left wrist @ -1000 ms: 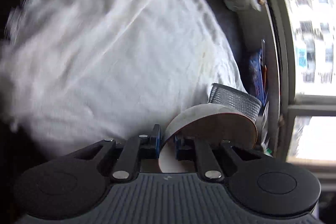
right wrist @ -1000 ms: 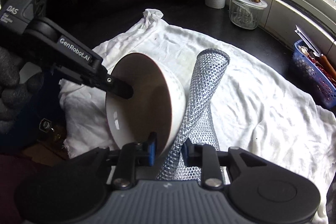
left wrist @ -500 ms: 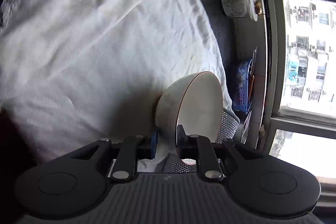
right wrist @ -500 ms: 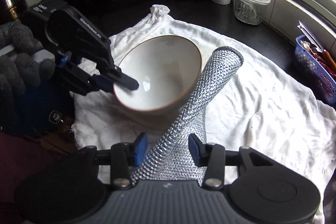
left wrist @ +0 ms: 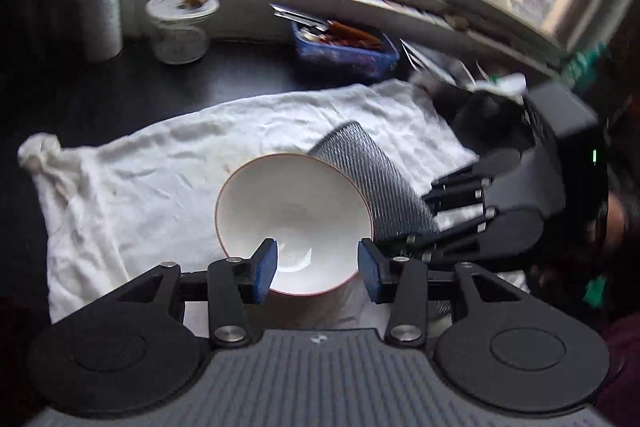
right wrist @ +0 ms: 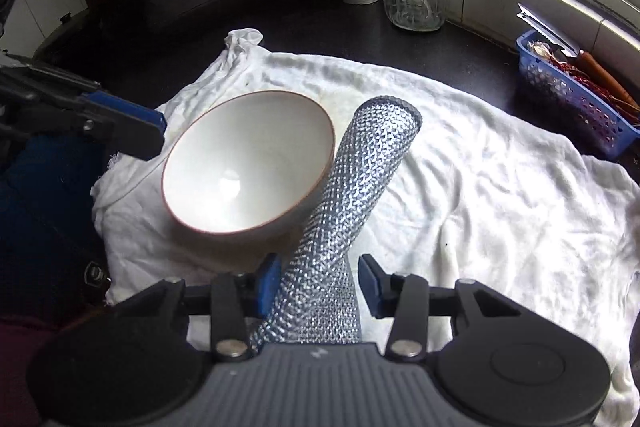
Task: Clean bowl
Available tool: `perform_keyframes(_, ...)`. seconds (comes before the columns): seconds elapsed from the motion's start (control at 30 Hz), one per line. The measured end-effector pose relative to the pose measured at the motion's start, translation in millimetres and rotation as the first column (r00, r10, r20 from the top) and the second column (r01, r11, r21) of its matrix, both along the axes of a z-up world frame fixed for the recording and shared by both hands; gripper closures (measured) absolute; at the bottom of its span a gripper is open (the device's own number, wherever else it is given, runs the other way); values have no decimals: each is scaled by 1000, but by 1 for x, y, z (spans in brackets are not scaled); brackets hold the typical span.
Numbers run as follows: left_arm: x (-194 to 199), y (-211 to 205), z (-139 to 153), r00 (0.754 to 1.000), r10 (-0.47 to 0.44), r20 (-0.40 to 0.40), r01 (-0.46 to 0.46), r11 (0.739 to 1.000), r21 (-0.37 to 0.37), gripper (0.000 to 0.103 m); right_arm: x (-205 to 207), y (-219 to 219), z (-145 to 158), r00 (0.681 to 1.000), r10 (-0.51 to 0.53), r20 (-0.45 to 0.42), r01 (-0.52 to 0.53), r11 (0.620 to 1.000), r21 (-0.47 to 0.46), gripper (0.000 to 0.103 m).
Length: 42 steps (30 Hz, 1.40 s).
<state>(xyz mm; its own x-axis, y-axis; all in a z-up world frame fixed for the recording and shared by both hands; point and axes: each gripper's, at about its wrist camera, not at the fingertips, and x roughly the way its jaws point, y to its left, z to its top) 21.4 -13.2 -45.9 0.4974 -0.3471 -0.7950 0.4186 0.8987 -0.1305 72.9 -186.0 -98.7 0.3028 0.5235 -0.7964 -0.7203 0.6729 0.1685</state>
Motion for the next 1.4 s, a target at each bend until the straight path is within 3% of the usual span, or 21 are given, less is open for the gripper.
perform_keyframes(0.03,-3,-13,-3,998,-67,15,66,996,68,60,1,-2,-2,1000,-5,-13,5,1000,16,86)
perform_keyframes(0.17,-12,-48,-14,972,-233,34,221,952,213,61,0,-12,-3,999,-39,-25,41,998,53,86)
perform_keyframes(0.3,-11,-72,-30,949,-316,1,299,897,326,62,-1,-19,1,997,-74,-21,75,995,69,86)
perform_keyframes(0.33,-10,-76,-33,943,-333,-8,315,883,347,70,0,-22,2,996,-87,-20,88,993,77,86)
perform_keyframes(0.4,-7,-80,-39,937,-349,-16,328,863,384,73,0,-26,4,994,-106,-19,107,991,85,86)
perform_keyframes(0.43,-5,-82,-43,938,-345,-15,320,852,413,85,0,-28,4,993,-113,-18,114,990,87,86)
perform_keyframes(0.47,-3,-82,-46,936,-350,-28,329,843,426,87,-1,-31,5,992,-122,-19,123,988,91,86)
perform_keyframes(0.53,-1,-78,-45,941,-336,-36,324,864,385,92,-1,-34,6,990,-137,-19,138,986,99,85)
perform_keyframes(0.57,3,-73,-42,952,-304,-46,301,892,338,93,-1,-36,6,989,-144,-19,145,984,105,84)
perform_keyframes(0.6,10,-65,-38,966,-253,-59,260,930,260,93,-1,-37,7,989,-150,-18,151,982,111,84)
perform_keyframes(0.63,20,-49,-32,984,-157,-87,166,980,108,93,-2,-38,7,988,-156,-16,157,981,117,84)
perform_keyframes(0.7,33,-20,-24,990,-34,-135,19,994,-104,96,-2,-39,10,987,-160,-7,160,978,130,84)
perform_keyframes(0.73,39,-1,-22,985,35,-171,-73,972,-223,97,-3,-39,12,987,-160,2,158,978,137,84)
perform_keyframes(0.8,41,31,-26,964,126,-236,-215,887,-408,98,-3,-37,16,990,-139,25,134,981,143,86)
perform_keyframes(0.87,39,60,-39,930,182,-321,-343,742,-576,97,-3,-34,20,993,-111,47,104,984,146,87)
perform_keyframes(0.9,37,67,-44,918,195,-346,-379,688,-618,97,-3,-31,22,994,-96,61,87,987,135,88)
perform_keyframes(1.03,25,82,-67,888,207,-410,-453,546,-705,98,-3,-18,25,996,21,92,-31,994,102,88)
perform_keyframes(1.13,21,82,-72,886,200,-418,-457,526,-717,98,-5,-3,21,987,128,100,-132,990,38,88)
perform_keyframes(1.23,19,87,-76,883,191,-430,-464,502,-730,97,-9,13,19,954,255,160,-248,967,-61,88)
perform_keyframes(1.33,20,90,-79,876,182,-446,-476,474,-741,97,-15,27,16,883,414,221,-379,907,-184,88)
perform_keyframes(1.4,21,92,-82,871,177,-457,-485,456,-747,97,-21,35,10,803,547,236,-494,833,-249,88)
